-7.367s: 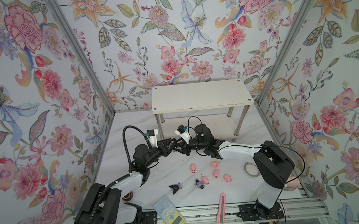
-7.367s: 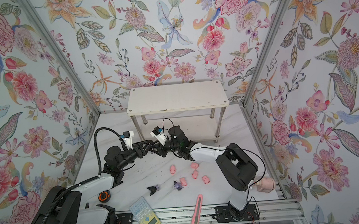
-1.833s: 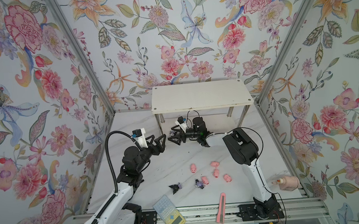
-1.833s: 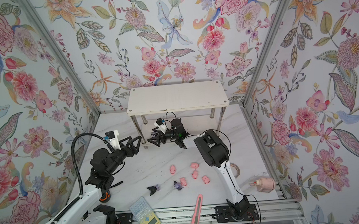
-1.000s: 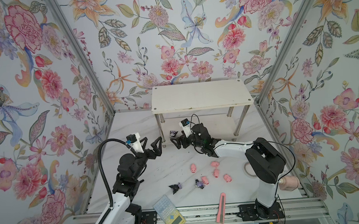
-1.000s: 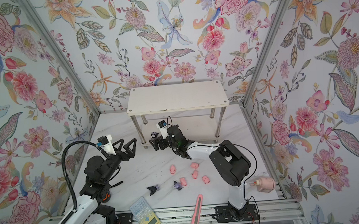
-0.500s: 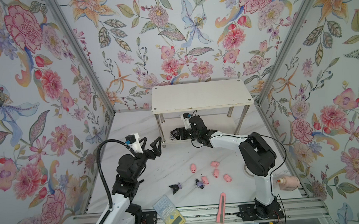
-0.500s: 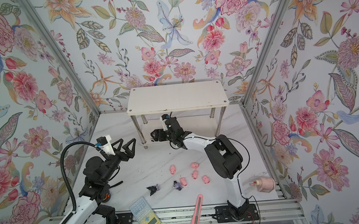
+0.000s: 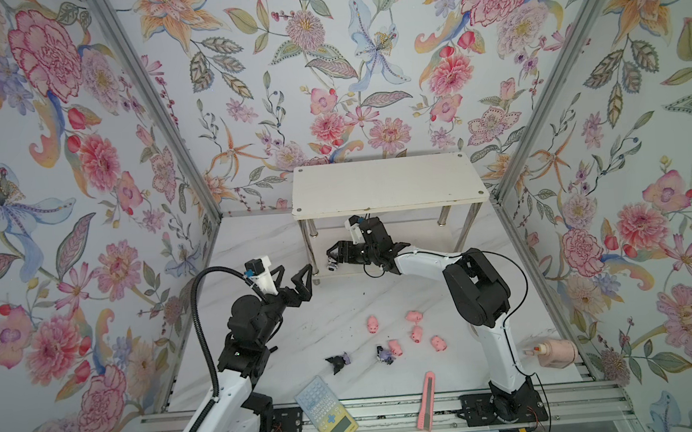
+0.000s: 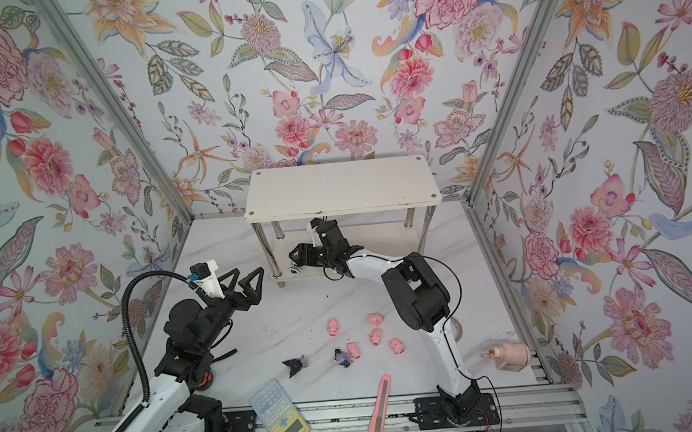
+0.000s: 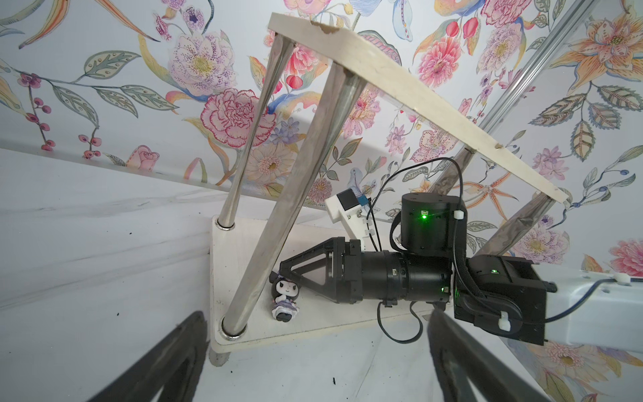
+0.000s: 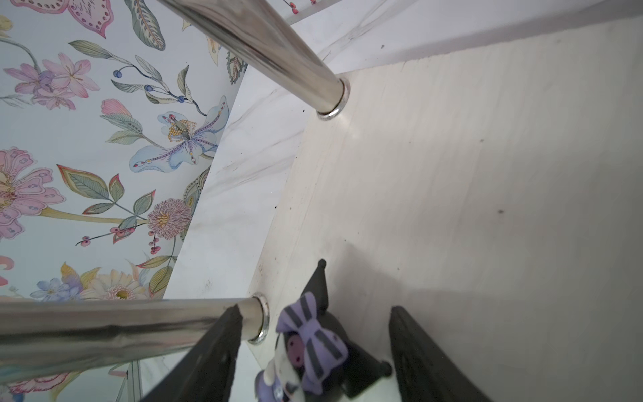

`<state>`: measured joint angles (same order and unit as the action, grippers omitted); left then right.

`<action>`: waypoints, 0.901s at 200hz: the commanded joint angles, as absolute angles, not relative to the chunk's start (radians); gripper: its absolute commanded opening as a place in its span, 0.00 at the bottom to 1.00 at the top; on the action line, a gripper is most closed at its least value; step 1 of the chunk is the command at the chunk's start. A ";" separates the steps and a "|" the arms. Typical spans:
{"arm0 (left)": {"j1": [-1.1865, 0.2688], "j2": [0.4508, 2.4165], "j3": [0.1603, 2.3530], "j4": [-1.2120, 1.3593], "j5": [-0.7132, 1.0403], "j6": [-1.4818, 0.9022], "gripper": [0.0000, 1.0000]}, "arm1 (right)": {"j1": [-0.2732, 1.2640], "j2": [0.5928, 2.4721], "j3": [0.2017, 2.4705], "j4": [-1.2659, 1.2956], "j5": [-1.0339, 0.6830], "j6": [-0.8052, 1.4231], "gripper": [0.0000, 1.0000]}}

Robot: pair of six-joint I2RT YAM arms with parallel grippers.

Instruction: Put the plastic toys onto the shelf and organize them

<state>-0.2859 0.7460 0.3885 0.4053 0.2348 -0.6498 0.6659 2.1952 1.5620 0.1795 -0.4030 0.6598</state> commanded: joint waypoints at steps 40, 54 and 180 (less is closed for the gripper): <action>-0.270 0.755 0.386 0.438 0.250 -0.638 0.99 | 0.663 2.225 1.553 0.159 -0.499 0.636 0.60; -0.269 0.760 0.390 0.439 0.249 -0.640 0.99 | 0.657 2.224 1.545 0.157 -0.505 0.623 0.56; -0.266 0.787 0.417 0.444 0.264 -0.665 0.99 | 0.610 2.195 1.556 0.182 -0.660 0.224 0.19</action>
<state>-0.2794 0.7853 0.3885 0.4267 0.2497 -0.6540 0.6006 2.2150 1.5387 0.2108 -0.6262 0.4026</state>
